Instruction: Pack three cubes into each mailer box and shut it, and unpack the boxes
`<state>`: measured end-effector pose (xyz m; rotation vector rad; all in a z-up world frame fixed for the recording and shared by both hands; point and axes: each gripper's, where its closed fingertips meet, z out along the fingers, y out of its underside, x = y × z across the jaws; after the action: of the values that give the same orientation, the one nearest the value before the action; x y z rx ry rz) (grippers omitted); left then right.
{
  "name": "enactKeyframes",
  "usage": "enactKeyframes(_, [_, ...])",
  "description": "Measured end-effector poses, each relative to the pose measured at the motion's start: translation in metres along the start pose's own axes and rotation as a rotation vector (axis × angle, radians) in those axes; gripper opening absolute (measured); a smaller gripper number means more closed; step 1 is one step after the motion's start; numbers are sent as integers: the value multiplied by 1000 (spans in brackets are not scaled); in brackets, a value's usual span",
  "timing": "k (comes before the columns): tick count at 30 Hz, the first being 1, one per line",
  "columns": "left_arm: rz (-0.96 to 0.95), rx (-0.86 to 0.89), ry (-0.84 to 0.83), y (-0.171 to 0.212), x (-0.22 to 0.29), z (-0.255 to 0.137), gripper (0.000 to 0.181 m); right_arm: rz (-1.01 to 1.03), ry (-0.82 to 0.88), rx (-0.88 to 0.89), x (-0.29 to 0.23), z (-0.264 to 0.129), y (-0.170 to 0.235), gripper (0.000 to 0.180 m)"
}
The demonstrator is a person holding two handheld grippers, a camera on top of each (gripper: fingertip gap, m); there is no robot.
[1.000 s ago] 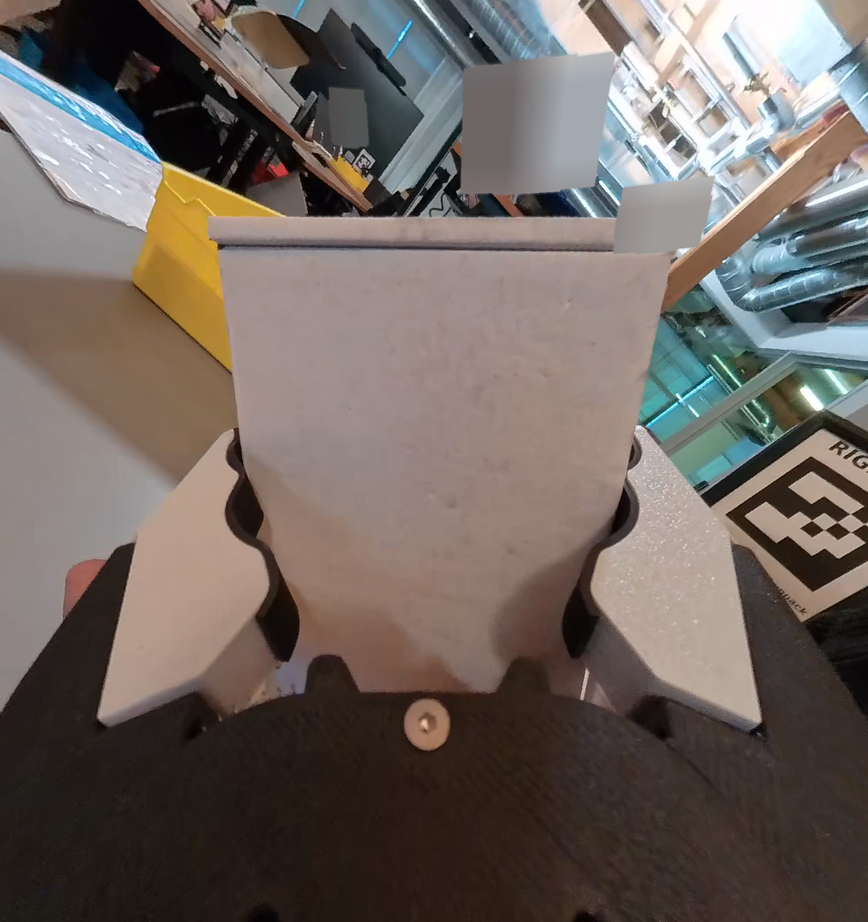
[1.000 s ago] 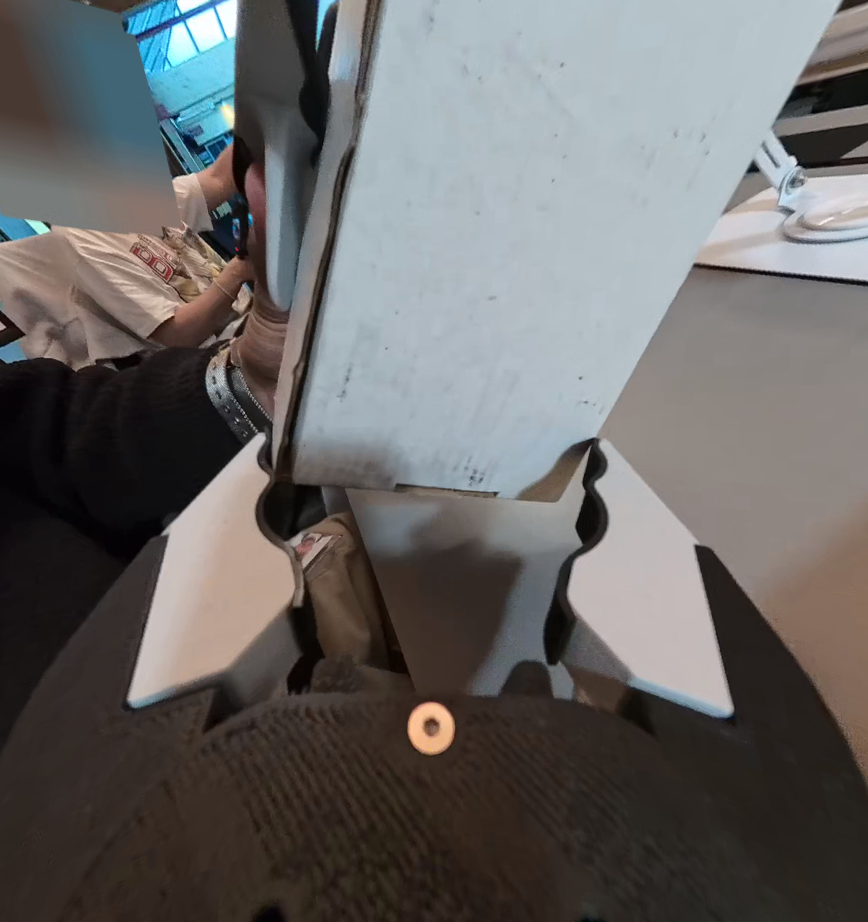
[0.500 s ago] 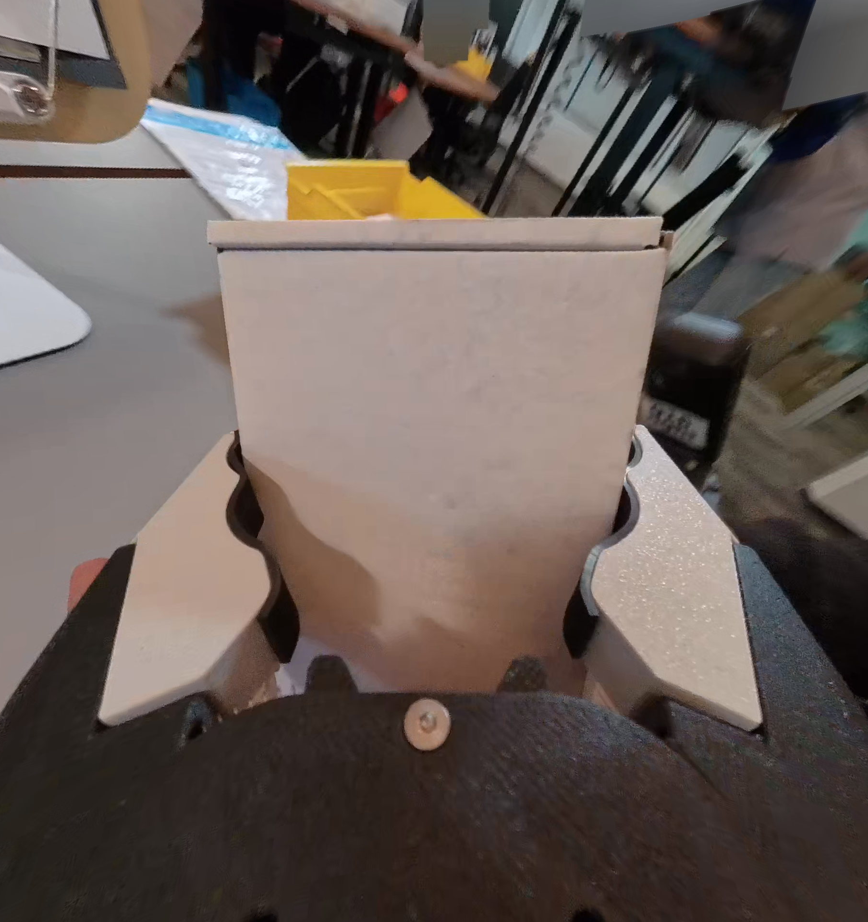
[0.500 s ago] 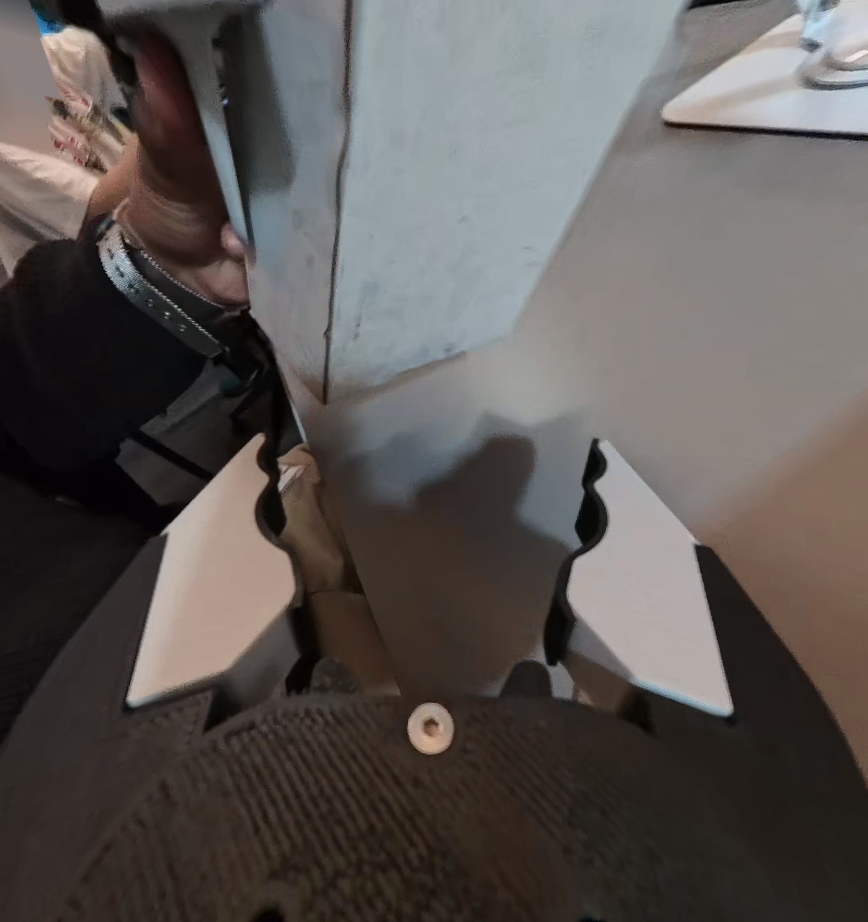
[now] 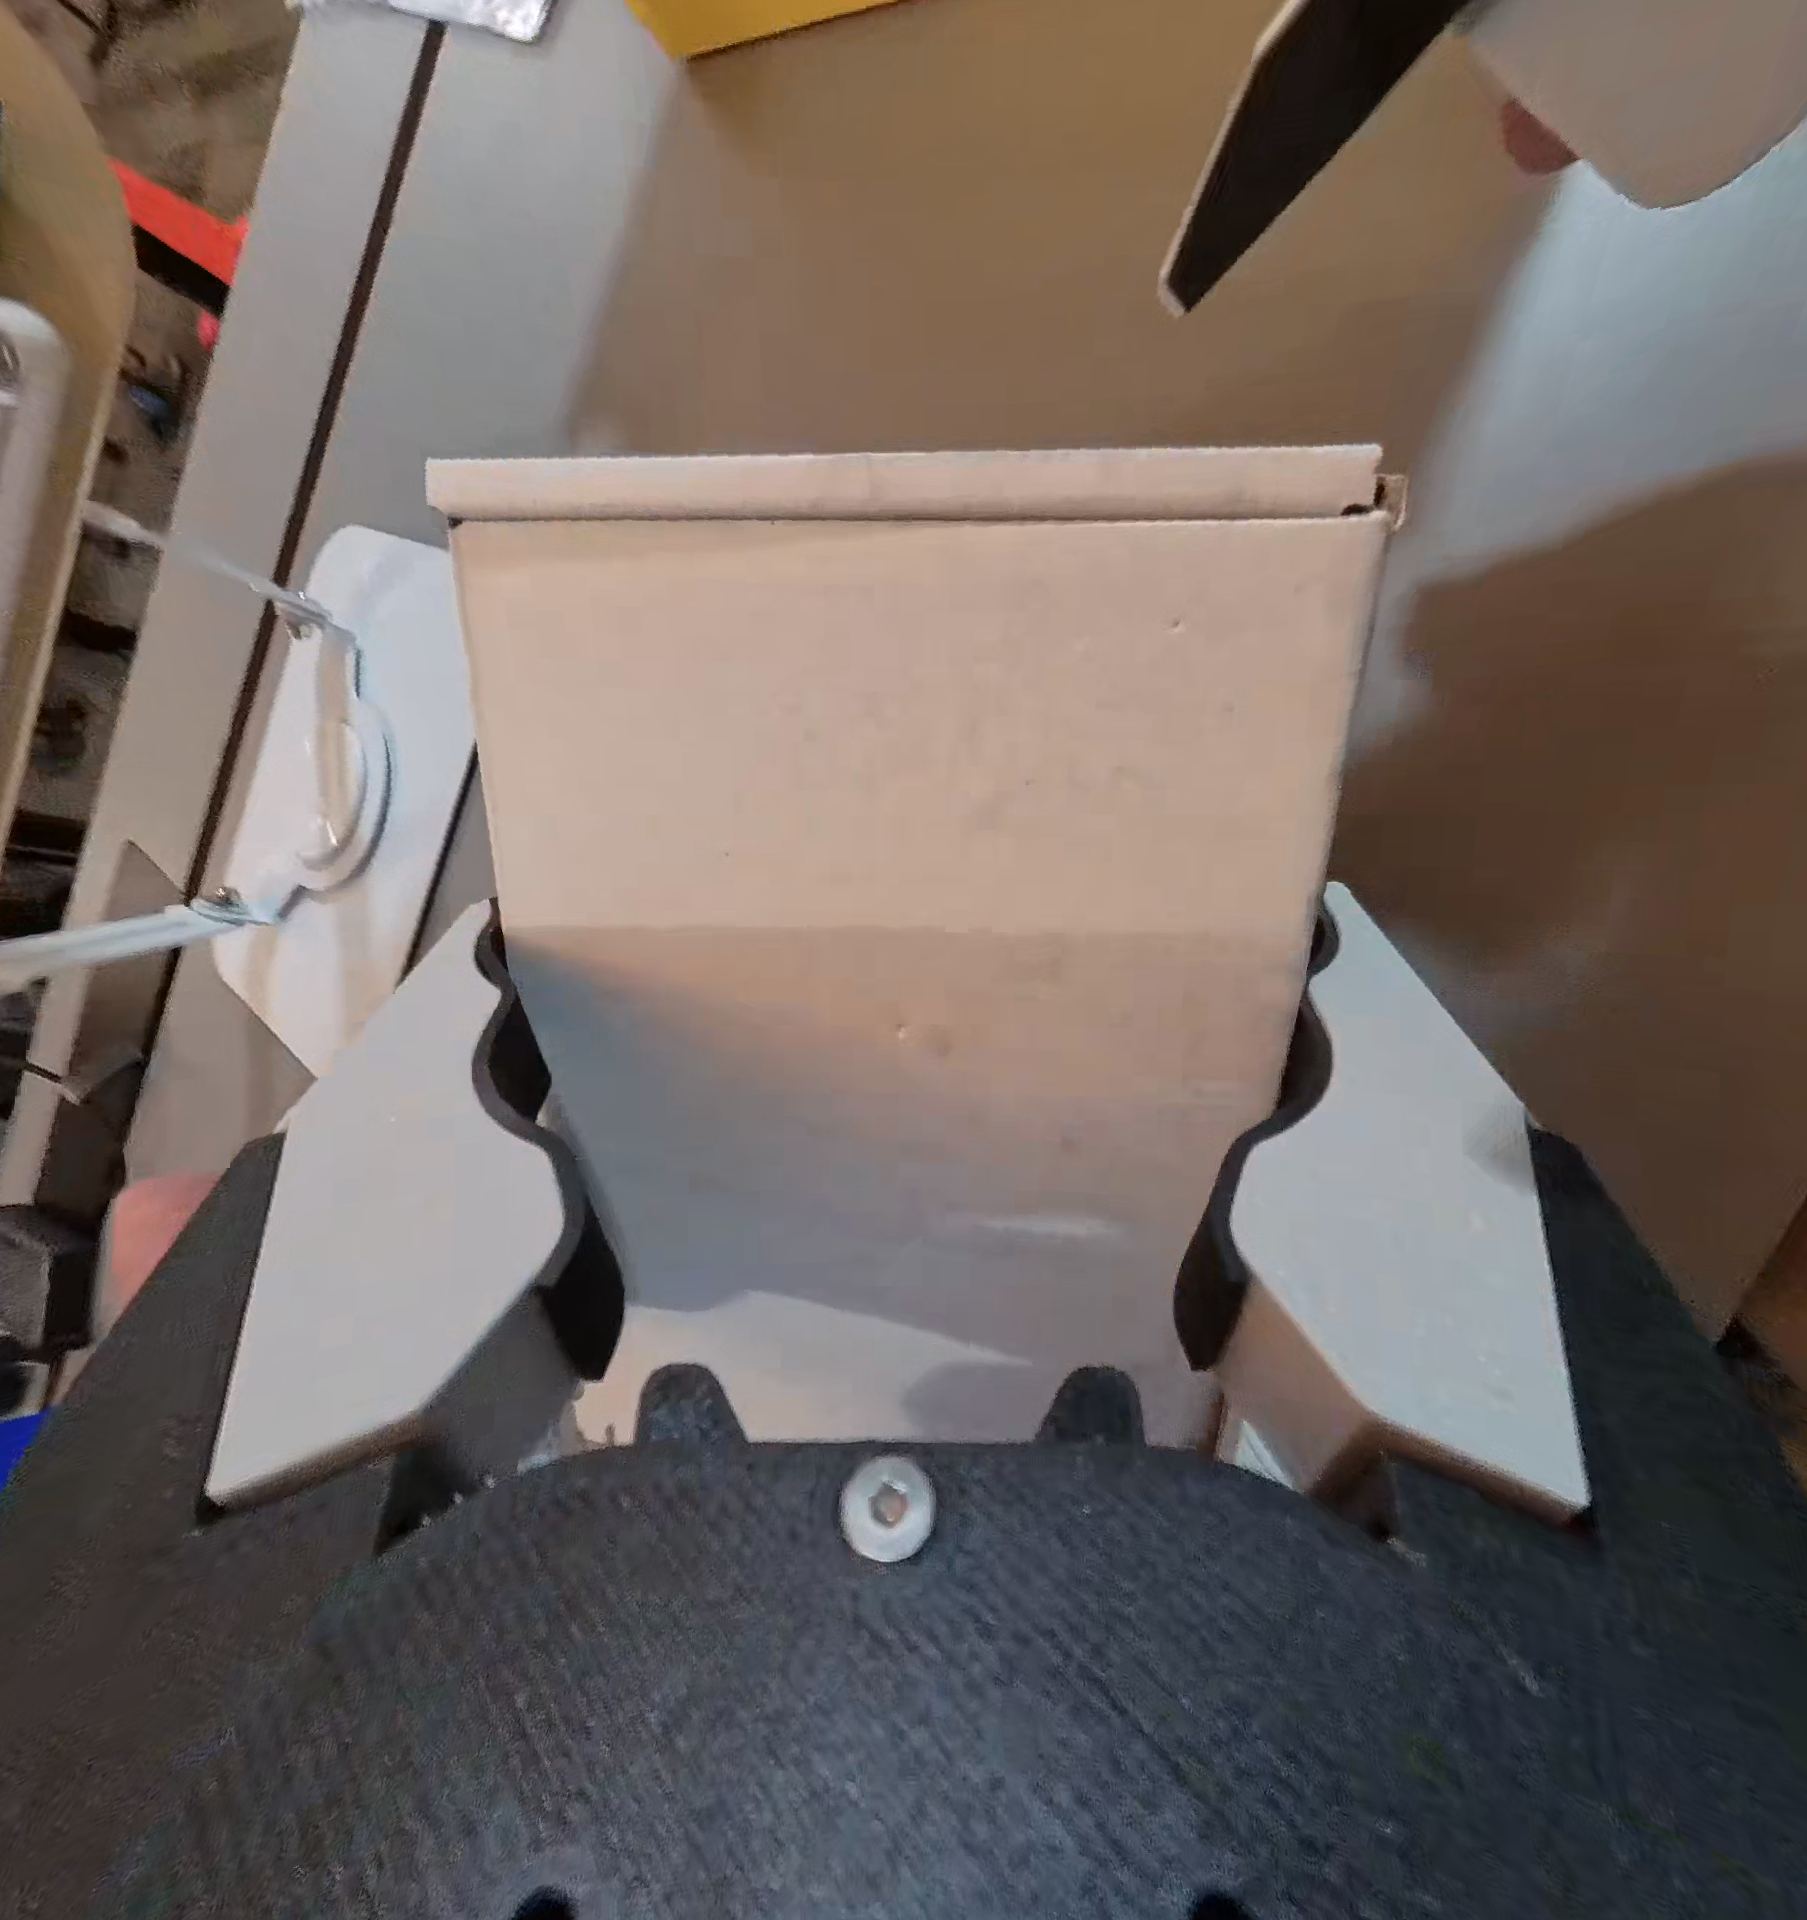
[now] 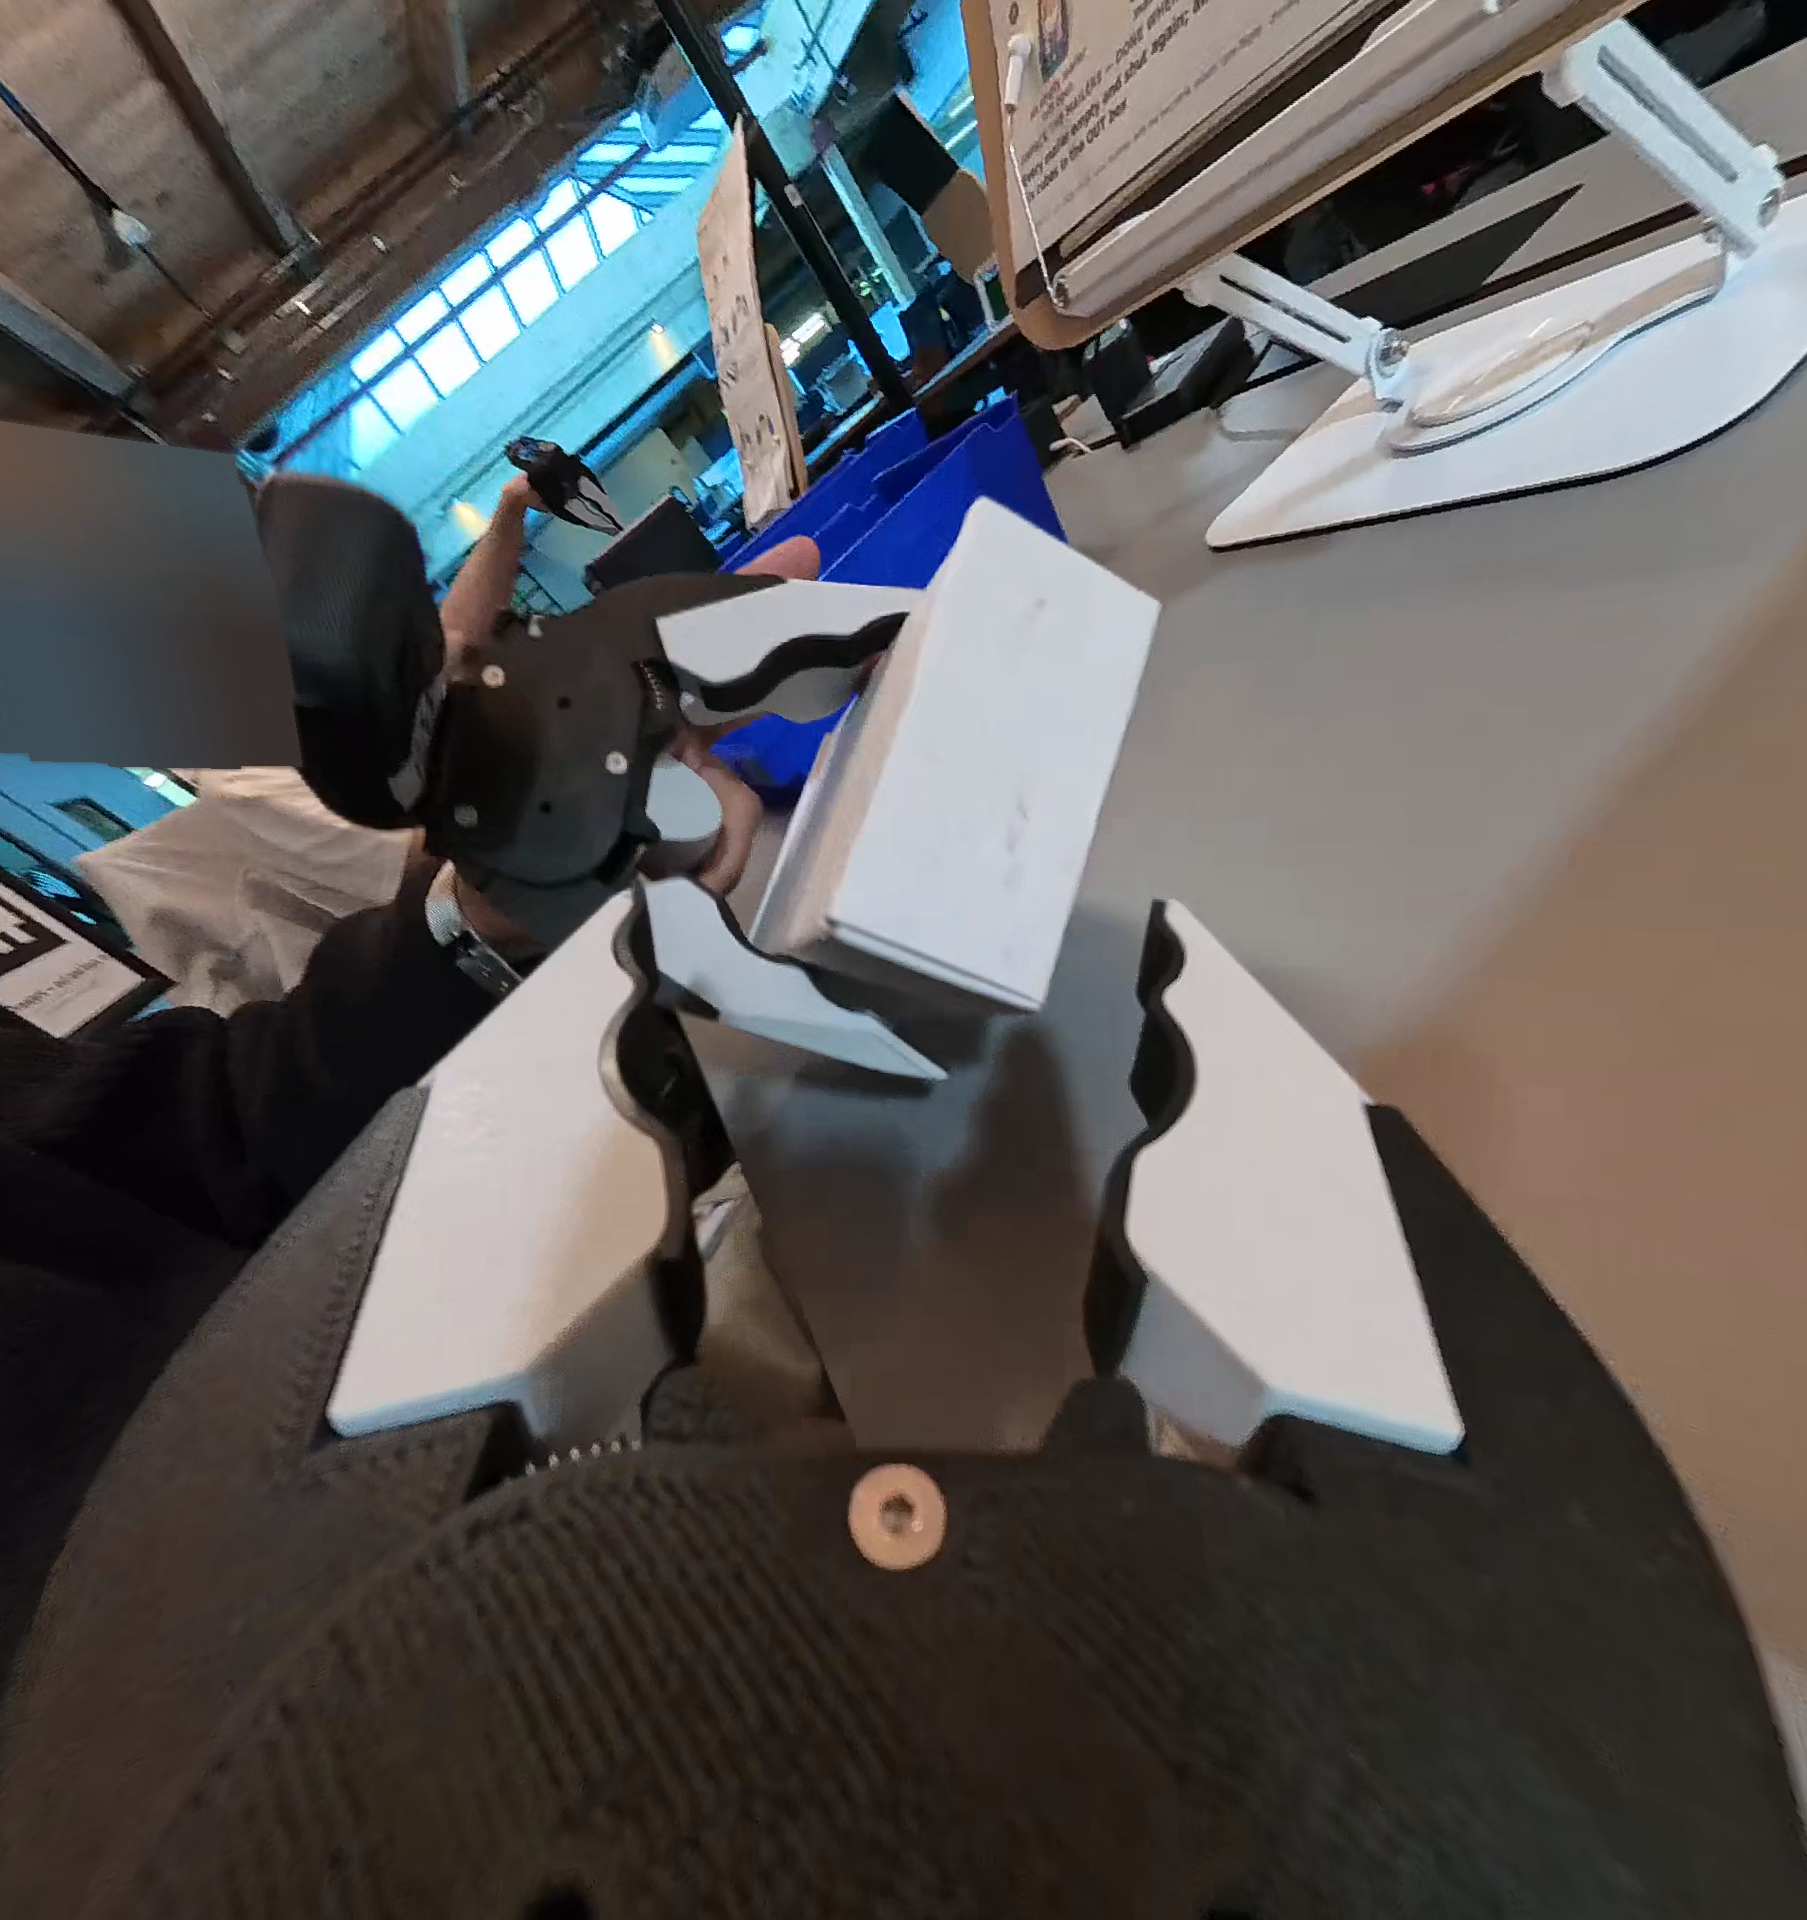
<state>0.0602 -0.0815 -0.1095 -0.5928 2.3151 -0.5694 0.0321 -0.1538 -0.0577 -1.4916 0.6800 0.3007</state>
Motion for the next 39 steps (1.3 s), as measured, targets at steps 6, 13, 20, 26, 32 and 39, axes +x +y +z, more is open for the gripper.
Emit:
enactKeyframes(6, [169, 29, -84, -18, 16, -2, 142, 72, -9, -85, 3, 9, 18, 107])
enactKeyframes(13, [239, 67, -55, -38, 41, -11, 142, 116, -62, -204, -6, 15, 40, 74])
enactKeyframes(20, [132, 222, 5, -60, 39, -32, 138, 194, -98, -129, -13, 9, 21, 72])
enactKeyframes(26, [-81, 391, 87, -78, 27, -109, 119, 154, 22, -33, -3, -30, -14, 71])
enactKeyframes(32, [-444, 304, 203, -3, 17, -105, 112, 129, 65, 121, 7, -89, -90, 70])
enactKeyframes(39, [-578, 291, 281, 31, 28, -86, 105, 150, 156, 333, 54, -151, -190, 70])
